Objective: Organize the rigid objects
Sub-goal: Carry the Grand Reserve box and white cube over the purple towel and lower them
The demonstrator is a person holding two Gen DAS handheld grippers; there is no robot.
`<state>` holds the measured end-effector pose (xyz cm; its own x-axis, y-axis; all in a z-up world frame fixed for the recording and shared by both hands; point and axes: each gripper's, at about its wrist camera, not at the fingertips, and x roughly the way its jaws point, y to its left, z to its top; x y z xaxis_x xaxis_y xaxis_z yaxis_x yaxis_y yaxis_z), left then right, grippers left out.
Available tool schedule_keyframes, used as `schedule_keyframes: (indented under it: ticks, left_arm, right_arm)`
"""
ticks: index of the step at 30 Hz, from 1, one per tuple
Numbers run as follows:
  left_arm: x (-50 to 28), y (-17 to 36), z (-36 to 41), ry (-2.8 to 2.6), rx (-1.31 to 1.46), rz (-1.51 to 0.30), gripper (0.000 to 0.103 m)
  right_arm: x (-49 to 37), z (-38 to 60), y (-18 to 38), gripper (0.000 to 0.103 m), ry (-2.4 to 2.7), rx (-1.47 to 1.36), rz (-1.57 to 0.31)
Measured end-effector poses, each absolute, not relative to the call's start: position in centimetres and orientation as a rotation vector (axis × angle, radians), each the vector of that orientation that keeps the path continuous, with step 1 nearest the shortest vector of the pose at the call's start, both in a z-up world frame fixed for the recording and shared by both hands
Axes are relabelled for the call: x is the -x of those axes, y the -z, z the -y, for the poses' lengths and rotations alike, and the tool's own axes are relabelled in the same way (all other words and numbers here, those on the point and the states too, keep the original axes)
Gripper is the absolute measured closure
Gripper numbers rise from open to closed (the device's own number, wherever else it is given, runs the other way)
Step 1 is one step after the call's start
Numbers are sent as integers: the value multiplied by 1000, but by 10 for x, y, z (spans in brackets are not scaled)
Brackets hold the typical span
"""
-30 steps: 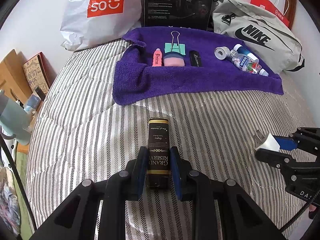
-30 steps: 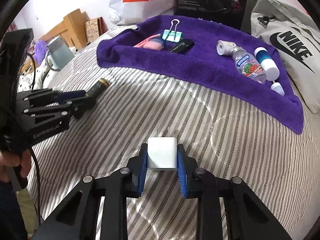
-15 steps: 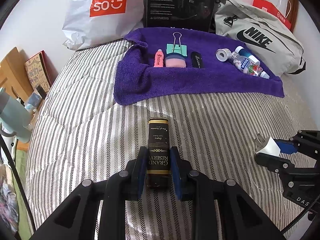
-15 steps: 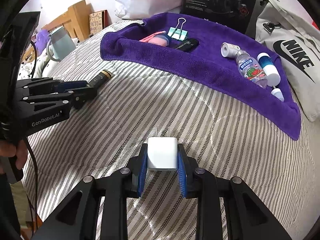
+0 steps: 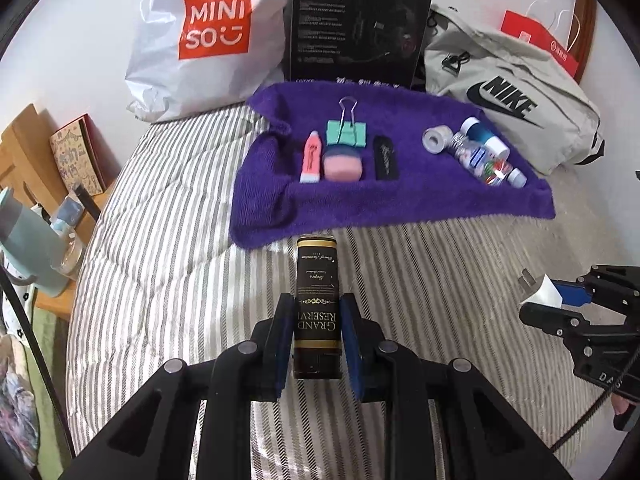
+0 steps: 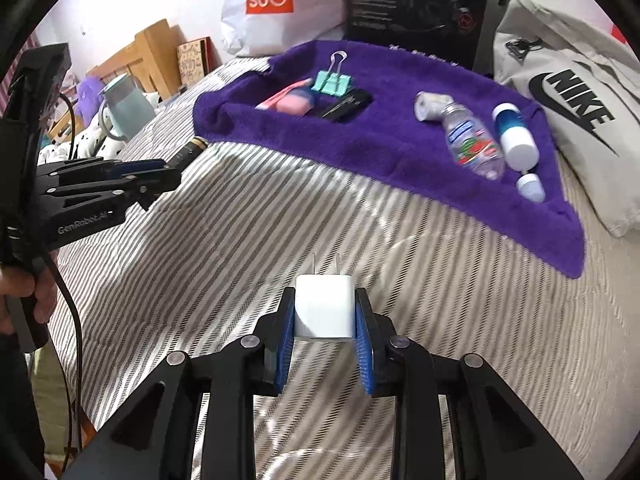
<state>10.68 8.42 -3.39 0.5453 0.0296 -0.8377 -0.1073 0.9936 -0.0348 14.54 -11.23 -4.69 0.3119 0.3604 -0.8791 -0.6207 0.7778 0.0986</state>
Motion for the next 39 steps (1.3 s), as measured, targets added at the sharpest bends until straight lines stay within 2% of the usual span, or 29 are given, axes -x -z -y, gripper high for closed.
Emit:
schedule_keyframes:
  ticks: [21, 31, 39]
  left_arm:
    - [-194, 14, -70, -6, 68, -997, 80]
    - [-224, 22, -81, -1, 81, -1013, 80]
    - [-236, 25, -83, 7, 79, -1023, 80]
  right_arm:
    - [-239, 115, 16, 76, -651, 198, -1039]
    - [-301, 93, 46, 76, -643, 229, -1106]
    - [-312, 80, 65, 76, -632, 288, -1119]
